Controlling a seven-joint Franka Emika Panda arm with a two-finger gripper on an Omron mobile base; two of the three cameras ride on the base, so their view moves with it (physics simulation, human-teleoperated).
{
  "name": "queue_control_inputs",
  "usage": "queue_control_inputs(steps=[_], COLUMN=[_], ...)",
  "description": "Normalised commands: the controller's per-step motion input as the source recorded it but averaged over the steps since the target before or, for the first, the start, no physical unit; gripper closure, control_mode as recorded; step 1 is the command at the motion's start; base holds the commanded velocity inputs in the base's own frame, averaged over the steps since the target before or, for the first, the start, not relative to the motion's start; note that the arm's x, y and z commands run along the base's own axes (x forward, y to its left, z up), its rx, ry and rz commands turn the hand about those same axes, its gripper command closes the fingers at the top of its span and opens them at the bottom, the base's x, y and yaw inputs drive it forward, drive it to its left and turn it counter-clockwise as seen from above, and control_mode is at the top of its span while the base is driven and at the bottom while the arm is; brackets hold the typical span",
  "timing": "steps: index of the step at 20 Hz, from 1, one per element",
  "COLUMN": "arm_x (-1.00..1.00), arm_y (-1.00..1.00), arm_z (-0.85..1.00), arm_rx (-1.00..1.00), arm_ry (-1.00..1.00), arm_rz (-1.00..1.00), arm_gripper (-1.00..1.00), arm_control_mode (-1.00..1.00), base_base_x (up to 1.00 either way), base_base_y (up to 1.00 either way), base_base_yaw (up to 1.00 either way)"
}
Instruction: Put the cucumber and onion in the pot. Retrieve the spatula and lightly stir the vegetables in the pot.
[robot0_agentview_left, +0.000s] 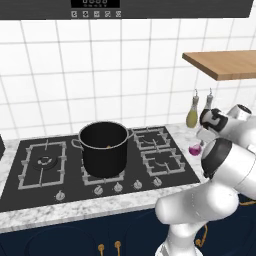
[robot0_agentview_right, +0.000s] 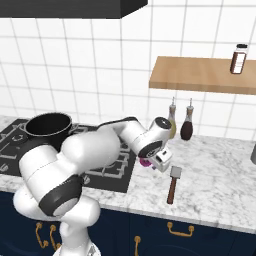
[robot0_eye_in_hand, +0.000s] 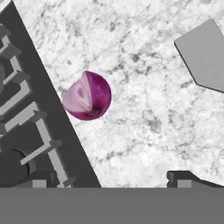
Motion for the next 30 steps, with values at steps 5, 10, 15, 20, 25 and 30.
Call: queue_control_inputs(steps=[5,10,15,20,25,30], arm_x=[0.36,0.42,0.45,0.36,0.04,0.0], arm_y=[0.0,0.0,0.0,0.0,0.0,0.0], arm_z=[-0.33,-0.21,-0.22,-0.32,-0.31,-0.17], arm_rx=[0.05,0.03,0.03,0.04,0.0,0.0], arm_ry=[-0.07,-0.02,0.0,0.0,0.0,0.0], arm_rz=[0.0,0.0,0.0,0.0,0.0,0.0], arm_gripper=[-1.0,-1.0,-1.0,-1.0,-1.0,1.0], arm_control_mode=[-1.0,-1.0,-1.0,-1.0,-1.0,-1.0], base_base_x=[0.0,0.0,0.0,0.0,0.0,0.0], base_base_y=[0.0,0.0,0.0,0.0,0.0,0.0], base_base_yaw=[0.0,0.0,0.0,0.0,0.0,0.0])
